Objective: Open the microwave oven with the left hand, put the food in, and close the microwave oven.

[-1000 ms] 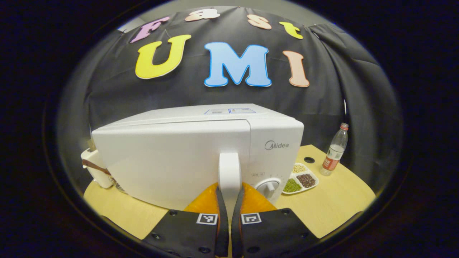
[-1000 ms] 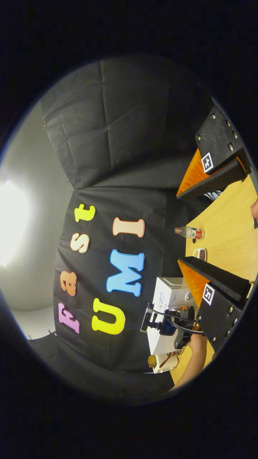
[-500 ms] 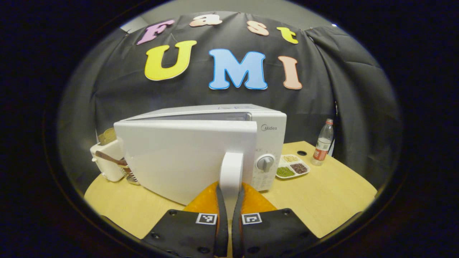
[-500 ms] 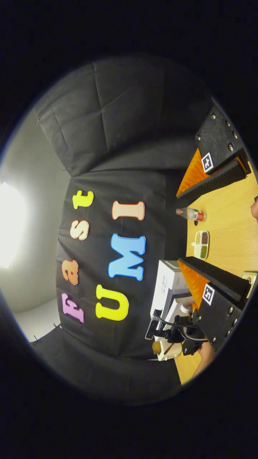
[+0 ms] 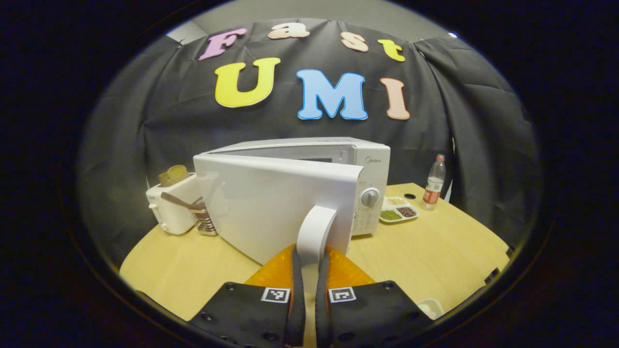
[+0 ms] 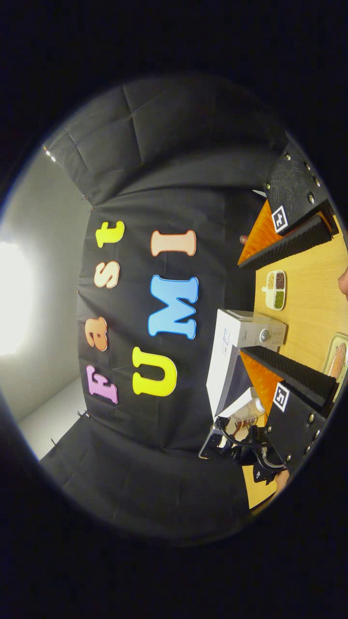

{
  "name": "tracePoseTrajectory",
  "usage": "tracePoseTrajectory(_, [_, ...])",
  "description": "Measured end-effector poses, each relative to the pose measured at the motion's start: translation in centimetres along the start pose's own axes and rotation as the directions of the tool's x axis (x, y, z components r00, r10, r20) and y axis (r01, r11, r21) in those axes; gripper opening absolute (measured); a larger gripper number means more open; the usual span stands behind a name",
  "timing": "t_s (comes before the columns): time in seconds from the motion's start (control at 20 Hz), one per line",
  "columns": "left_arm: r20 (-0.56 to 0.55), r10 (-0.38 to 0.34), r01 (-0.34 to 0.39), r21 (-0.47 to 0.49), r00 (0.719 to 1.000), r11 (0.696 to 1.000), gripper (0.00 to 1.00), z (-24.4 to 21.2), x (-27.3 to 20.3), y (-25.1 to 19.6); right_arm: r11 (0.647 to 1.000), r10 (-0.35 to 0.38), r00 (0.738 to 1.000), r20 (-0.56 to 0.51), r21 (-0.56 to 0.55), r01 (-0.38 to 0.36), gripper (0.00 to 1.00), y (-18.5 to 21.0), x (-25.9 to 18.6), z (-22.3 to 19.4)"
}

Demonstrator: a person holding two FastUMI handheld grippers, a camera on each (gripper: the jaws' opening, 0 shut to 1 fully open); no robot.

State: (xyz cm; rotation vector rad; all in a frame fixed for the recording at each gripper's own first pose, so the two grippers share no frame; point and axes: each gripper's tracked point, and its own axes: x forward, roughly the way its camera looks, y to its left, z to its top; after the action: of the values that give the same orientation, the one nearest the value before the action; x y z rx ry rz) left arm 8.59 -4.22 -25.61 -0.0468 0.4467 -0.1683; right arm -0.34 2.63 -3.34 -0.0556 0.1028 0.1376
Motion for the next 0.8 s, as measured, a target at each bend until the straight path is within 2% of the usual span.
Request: tracePoseTrajectory(0.8, [-0.014,0.173,-0.173,-0.022,0.985,0.985,0.16,-3.5,-9.1,12.6,0.980,0.199,0.980,0.000,-0.001,-0.199,0.96,10.8,2.0,-0.3])
